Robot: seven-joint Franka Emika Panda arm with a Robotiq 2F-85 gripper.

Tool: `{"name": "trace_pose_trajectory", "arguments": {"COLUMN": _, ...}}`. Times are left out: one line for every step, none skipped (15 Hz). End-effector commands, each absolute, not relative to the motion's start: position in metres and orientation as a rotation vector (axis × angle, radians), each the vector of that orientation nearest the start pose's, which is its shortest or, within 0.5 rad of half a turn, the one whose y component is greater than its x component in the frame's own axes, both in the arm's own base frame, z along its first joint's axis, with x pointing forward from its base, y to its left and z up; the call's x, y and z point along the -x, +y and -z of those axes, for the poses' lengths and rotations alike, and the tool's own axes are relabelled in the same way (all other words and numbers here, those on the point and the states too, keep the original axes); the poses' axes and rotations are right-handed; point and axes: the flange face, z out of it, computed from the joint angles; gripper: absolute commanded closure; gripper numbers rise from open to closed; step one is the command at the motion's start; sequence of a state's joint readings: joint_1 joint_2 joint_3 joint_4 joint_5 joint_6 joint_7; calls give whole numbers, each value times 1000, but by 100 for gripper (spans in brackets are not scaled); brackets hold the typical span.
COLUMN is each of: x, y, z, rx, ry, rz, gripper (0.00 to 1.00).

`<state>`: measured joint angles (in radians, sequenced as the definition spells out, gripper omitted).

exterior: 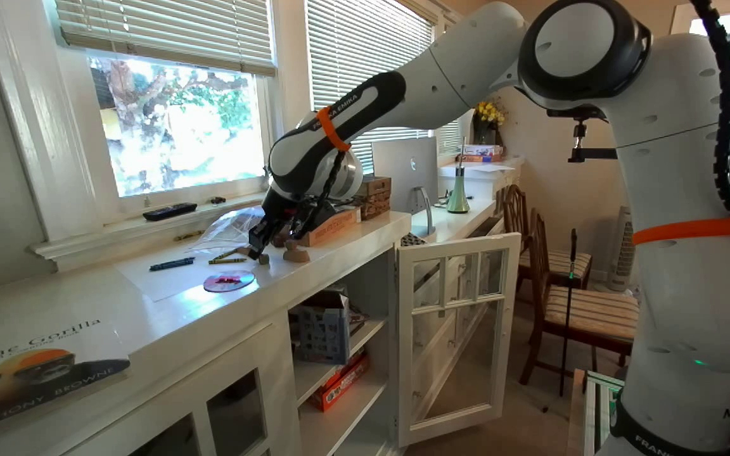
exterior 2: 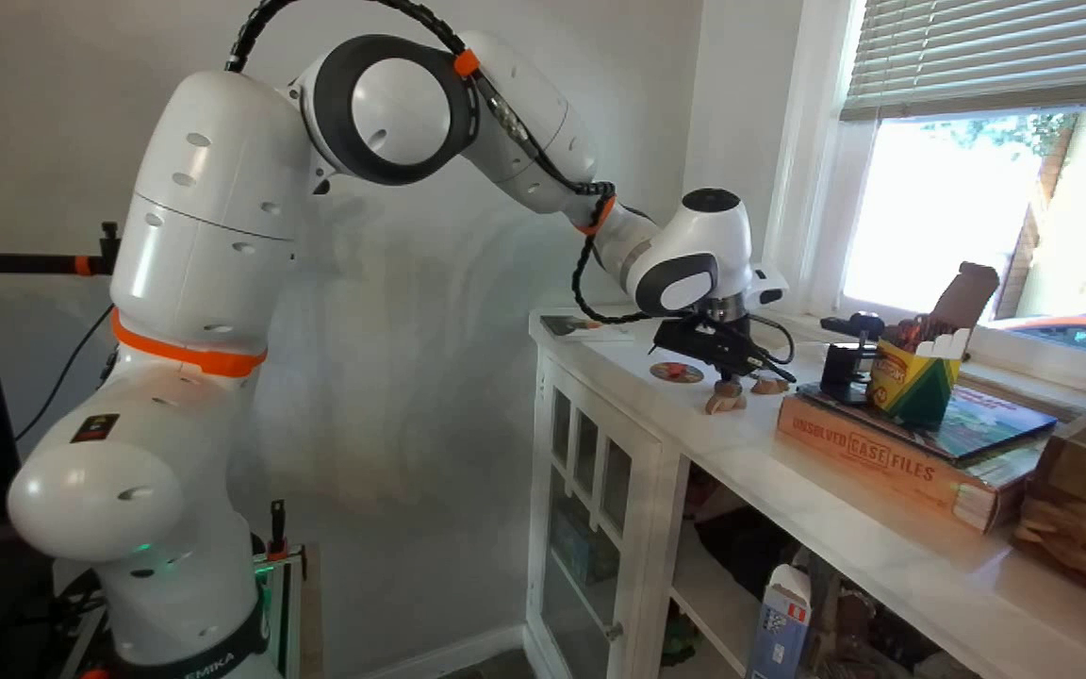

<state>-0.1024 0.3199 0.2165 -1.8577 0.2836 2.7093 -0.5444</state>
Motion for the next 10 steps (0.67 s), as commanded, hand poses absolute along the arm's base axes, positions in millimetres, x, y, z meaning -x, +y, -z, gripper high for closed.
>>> {"name": "trace_pose_trajectory", "arguments": {"x": -669, "y": 53, "z": -412, "rx": 2831, "ry": -573, "rz": 858, "gripper": 60}}
{"name": "trace_pose_trajectory", "arguments": {"x": -669, "y": 53, "z": -413, "rx": 2831, "ry": -571, "rz": 861, "gripper": 51}}
{"name": "trace_pose_trajectory", "arguments": {"x": -668, "y": 53, "z": -414, "rx": 2829, "ry": -573, "rz": 862, "gripper": 44}}
{"name": "trace_pose_trajectory", "arguments": {"x": -668, "y": 53, "z": -415, "rx": 2829, "ry": -574, "rz": 858, "gripper": 37}}
{"name": "trace_pose_trajectory", "arguments": {"x": -668, "y": 53, "z": -415, "rx": 2830, "ry": -573, "rz": 858, "gripper": 29}}
{"name": "trace_pose_trajectory", "arguments": {"x": -668, "y": 54, "z": -416, "rx": 2830, "ry": -574, "rz": 852, "gripper": 22}}
{"name": "trace_pose_trajectory", "arguments": {"x": -667, "y": 53, "z": -416, "rx": 2835, "ry": -575, "rz": 846, "gripper": 13}}
{"name": "trace_pose_trajectory", "arguments": {"x": -667, "y": 53, "z": -416, "rx": 2838, "ry": -574, "rz": 839, "gripper": 6}}
{"name": "trace_pose_trajectory", "arguments": {"x": -667, "y": 53, "z": -416, "rx": 2844, "ry": -575, "rz": 830, "gripper": 0}}
{"name": "trace_pose_trajectory", "arguments": {"x": -667, "y": 53, "z": -416, "rx": 2845, "ry": -577, "rz": 829, "gripper": 4}}
